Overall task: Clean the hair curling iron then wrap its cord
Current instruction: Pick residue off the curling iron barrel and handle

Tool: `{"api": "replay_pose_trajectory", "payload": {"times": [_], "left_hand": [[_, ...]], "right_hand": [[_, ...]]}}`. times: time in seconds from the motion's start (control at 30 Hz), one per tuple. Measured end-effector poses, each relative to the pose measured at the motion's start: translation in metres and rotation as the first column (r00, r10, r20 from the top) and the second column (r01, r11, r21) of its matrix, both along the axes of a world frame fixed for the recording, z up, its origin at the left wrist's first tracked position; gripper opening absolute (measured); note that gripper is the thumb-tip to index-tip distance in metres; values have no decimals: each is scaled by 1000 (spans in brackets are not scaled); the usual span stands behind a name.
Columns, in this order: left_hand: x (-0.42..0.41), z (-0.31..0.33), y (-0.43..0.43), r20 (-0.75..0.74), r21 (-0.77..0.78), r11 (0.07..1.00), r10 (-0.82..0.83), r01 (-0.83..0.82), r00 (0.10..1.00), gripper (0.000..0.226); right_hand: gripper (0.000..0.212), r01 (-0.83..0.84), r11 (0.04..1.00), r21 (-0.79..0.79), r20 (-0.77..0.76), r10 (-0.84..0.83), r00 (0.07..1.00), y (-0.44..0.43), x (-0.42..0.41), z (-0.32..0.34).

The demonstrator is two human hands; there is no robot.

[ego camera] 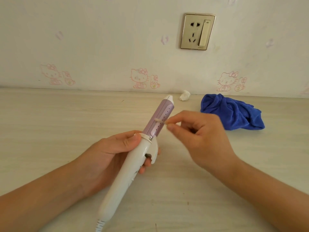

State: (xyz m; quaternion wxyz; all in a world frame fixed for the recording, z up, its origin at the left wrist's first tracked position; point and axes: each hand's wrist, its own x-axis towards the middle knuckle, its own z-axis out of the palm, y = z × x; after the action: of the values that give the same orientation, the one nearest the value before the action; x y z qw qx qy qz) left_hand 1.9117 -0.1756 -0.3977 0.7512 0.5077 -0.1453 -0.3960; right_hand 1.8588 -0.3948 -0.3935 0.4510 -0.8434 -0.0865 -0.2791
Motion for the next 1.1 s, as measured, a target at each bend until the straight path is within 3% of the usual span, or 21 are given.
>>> {"api": "replay_pose_trajectory", "payload": {"times": [0.07, 0.23, 0.33, 0.4, 0.57, 0.73, 0.87, 1.03, 1.1], "left_hand": [[0, 0, 0, -30, -18, 1000, -17, 16, 999, 44], [3, -1, 0, -60, -28, 999, -34, 33, 998, 35], [1, -2, -1, -7, 43, 997, -57, 58, 998, 41], [-2, -3, -2, 36, 92, 995, -28, 25, 999, 43], [-6, -5, -4, 108, 83, 990, 109, -118, 988, 40], [-3, -4, -11, 85, 142, 981, 124, -135, 989, 48], [-6, -8, -3, 248, 153, 984, 48, -88, 968, 45], [-4, -11, -1, 352, 157, 984, 18, -78, 936, 48], [-4, -9, -3, 370, 132, 989, 17, -71, 929, 40]], "right_hand": [[14, 35, 999, 34, 17, -36, 999, -7, 0, 2], [10, -91, 993, -73, 14, 92, 996, 16, -10, -4], [18, 27, 1000, 14, 1, -27, 1000, -2, 0, 0], [18, 58, 998, 40, -19, -57, 998, -10, 1, 1], [9, -96, 993, -74, -27, 94, 995, 19, -10, -6], [14, 50, 998, 31, -35, -49, 998, -9, 2, -1], [8, -81, 995, -59, -10, 80, 997, 16, -9, -5], [12, 49, 997, 66, 1, -49, 999, -12, 2, 5], [11, 23, 999, 38, 17, -24, 1000, -8, -2, 2]]}}
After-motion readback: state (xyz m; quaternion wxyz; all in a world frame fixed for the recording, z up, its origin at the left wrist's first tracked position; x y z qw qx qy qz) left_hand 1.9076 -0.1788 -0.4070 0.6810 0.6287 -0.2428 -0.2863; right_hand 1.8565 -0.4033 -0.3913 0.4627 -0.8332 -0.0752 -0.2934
